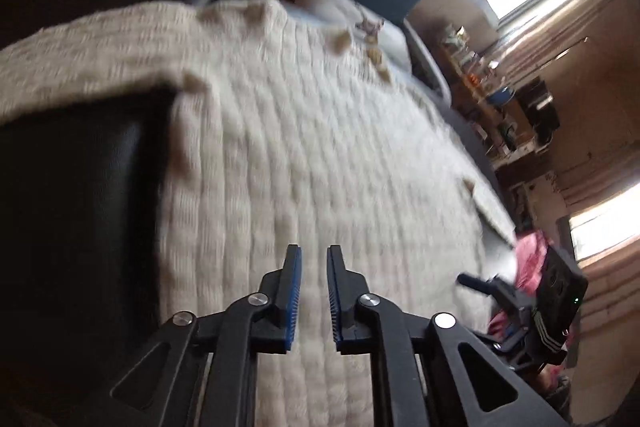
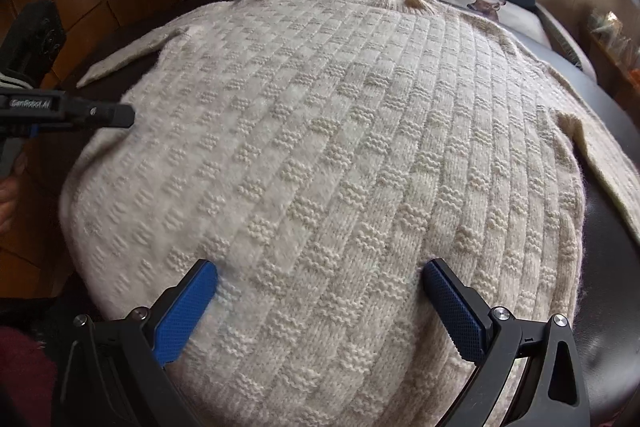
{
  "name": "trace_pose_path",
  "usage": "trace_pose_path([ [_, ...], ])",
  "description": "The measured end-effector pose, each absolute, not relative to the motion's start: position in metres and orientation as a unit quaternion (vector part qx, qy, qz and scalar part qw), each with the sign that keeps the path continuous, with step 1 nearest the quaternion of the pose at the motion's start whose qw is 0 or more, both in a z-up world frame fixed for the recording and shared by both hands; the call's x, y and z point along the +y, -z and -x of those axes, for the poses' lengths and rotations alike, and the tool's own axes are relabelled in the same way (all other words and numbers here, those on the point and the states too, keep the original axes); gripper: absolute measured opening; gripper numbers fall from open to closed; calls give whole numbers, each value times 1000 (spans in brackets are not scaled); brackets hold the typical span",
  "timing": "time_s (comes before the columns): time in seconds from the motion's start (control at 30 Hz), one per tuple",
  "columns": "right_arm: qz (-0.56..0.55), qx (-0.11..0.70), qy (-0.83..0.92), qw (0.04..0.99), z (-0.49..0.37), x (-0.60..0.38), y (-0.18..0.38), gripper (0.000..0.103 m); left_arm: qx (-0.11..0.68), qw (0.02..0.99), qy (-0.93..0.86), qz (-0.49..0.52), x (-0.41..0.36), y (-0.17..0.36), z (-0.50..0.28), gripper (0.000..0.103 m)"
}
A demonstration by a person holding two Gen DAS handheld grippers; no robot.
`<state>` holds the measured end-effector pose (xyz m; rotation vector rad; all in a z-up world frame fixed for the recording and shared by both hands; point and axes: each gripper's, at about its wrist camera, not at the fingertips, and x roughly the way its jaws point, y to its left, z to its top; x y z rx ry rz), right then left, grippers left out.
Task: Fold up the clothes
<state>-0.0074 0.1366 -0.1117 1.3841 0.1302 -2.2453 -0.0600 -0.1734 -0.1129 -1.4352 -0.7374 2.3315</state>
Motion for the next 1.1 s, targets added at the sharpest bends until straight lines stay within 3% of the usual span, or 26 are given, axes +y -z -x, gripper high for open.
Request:
trace_pose_path([
  [0.27,-487,-287,742,360,149,166,83,103,-208,191,-849,446,-148,88,174,15],
  [0.37,-461,-369,709,385,225,157,76,103,-177,198,-857,443,-123,97,215,15],
  [0.67,-520,-334,699,360,385,88,105,103,-102,201,-871,437,-94,132,280,15],
  [0.77,-541,-326,679,375,403,62,118,103,-121,202,-861,451,-100,151,284,15],
  [1.0,-524,-396,624,424,432,14,140,103,-153,201,-854,456,-109,161,282,13],
  [1.1,-529,-380,635,415,434,12,134,103,-153,199,-852,460,-109,159,283,13],
])
